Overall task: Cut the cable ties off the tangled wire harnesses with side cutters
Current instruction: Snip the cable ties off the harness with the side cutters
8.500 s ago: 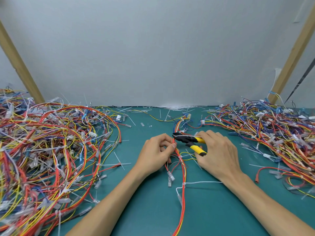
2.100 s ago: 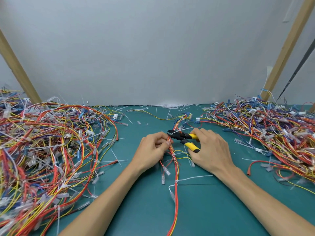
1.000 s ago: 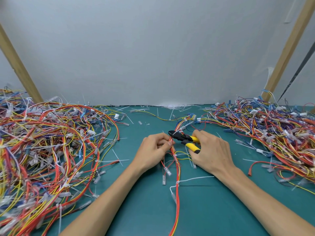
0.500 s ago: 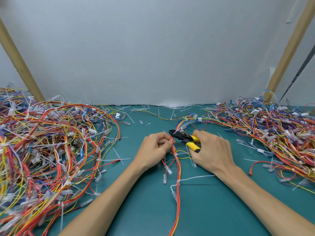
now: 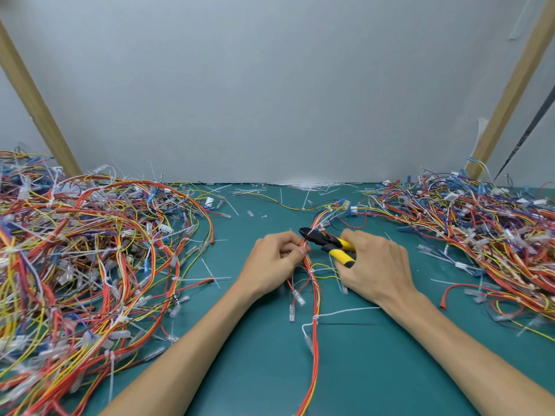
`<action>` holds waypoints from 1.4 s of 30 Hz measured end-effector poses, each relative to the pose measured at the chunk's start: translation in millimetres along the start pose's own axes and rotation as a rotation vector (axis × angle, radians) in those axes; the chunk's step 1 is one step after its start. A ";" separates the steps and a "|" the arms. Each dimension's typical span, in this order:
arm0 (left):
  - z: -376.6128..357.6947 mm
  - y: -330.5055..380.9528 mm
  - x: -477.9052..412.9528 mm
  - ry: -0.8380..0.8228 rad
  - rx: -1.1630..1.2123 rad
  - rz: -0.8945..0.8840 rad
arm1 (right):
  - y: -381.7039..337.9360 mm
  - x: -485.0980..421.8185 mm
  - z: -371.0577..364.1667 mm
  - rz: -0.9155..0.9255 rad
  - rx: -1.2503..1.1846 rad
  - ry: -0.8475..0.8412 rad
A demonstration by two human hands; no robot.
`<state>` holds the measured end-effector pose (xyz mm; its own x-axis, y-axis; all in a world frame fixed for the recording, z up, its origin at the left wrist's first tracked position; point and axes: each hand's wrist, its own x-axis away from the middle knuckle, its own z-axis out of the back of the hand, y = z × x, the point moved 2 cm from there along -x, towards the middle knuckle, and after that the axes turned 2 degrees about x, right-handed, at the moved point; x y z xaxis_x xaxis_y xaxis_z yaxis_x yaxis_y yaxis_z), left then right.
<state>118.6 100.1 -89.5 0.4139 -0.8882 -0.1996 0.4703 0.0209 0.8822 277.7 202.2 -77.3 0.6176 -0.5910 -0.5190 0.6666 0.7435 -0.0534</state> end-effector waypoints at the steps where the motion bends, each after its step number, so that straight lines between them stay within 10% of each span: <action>1: -0.3 -0.3 0.2 0.000 -0.001 0.001 | 0.1 0.6 -0.4 0.002 0.001 0.007; 42: 0.0 -0.4 -1.0 0.022 0.049 0.032 | 2.9 -1.3 -4.9 0.006 0.062 0.009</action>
<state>118.0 100.9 -89.6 0.4459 -0.8769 -0.1795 0.4177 0.0265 0.9082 276.8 206.6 -80.9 0.6180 -0.5833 -0.5272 0.6876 0.7261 0.0027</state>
